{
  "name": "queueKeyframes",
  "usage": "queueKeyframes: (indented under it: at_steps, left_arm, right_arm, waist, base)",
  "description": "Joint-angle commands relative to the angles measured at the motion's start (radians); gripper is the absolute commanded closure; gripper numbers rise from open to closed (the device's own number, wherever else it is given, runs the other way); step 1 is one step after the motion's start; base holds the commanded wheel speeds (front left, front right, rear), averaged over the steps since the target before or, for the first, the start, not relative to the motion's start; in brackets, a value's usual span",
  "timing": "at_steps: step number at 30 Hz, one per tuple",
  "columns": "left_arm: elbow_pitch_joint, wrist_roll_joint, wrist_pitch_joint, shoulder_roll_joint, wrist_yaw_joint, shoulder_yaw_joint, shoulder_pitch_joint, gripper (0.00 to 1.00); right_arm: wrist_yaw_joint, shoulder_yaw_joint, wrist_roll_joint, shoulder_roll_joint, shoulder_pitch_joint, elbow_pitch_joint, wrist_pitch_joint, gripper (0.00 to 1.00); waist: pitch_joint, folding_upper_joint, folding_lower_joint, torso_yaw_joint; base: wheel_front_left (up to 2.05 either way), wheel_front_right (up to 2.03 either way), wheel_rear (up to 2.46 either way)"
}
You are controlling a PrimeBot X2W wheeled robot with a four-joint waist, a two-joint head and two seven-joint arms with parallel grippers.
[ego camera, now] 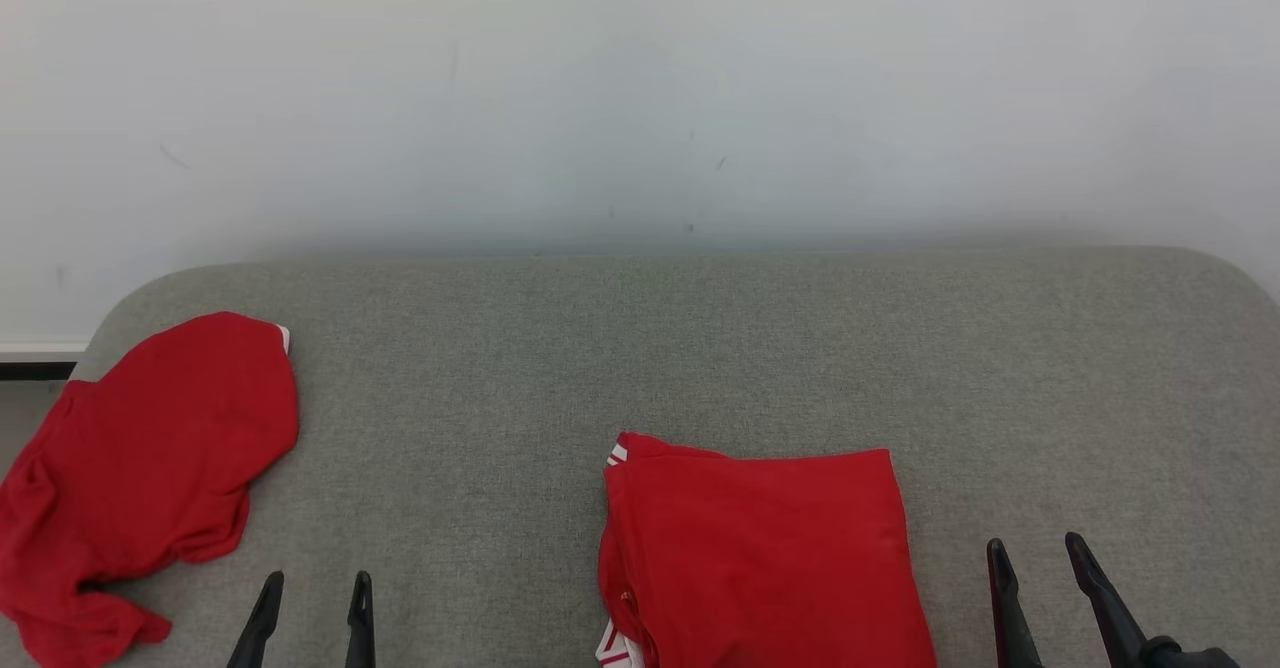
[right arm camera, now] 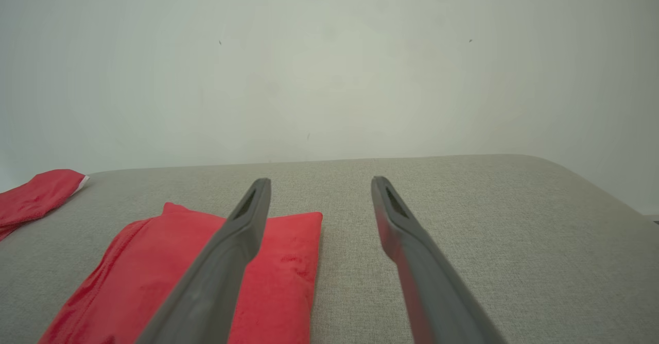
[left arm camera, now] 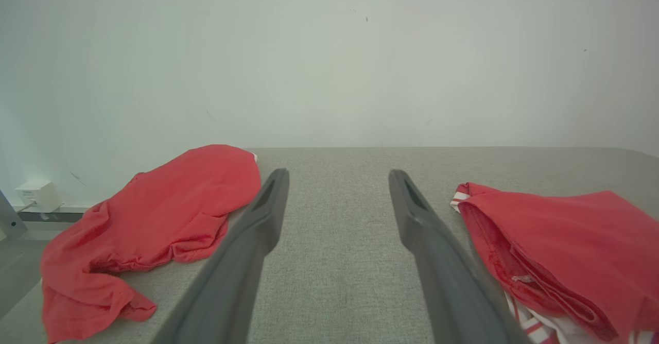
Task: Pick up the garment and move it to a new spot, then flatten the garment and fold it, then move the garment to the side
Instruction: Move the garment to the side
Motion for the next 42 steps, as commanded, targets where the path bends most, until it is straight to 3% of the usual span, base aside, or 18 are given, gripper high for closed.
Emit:
queueKeyframes:
  at_steps: [1, 15, 22, 32, 42]
  left_arm:
    - [0.003, -0.008, 0.0, 0.004, 0.005, 0.003, -0.004, 0.0]
    - [0.02, -0.015, 0.0, 0.001, 0.011, 0.006, 0.004, 0.0]
    - [0.033, -0.012, 0.0, -0.002, 0.022, 0.004, -0.013, 0.0]
    - [0.053, -0.005, 0.0, -0.005, 0.023, -0.019, -0.04, 0.0]
    - [0.047, -0.013, 0.0, -0.01, 0.037, -0.032, -0.046, 0.0]
  right_arm:
    - [-0.003, 0.002, -0.007, 0.003, 0.008, 0.001, 0.0, 0.0]
    - [-0.003, 0.016, -0.005, -0.002, -0.004, 0.022, 0.0, 0.0]
    - [-0.003, 0.073, -0.007, -0.032, -0.102, 0.072, 0.01, 0.0]
    - [-0.003, 0.129, 0.0, -0.087, -0.26, 0.333, 0.085, 0.0]
    - [-0.003, 0.119, 0.031, -0.069, -0.336, 0.564, 0.075, 0.0]
  waist:
    - [-0.001, 0.0, 0.0, 0.0]
    - [-0.006, 0.0, 0.0, 0.007]
    - [0.01, 0.0, 0.0, 0.02]
    - [0.048, 0.0, 0.0, 0.084]
    - [0.092, 0.0, 0.0, 0.109]
  base:
    - [0.0, 0.0, 0.0]
    - [0.0, 0.0, 0.0]
    - [0.0, 0.0, 0.0]
    - [0.0, 0.0, 0.0]
    - [0.0, 0.0, 0.0]
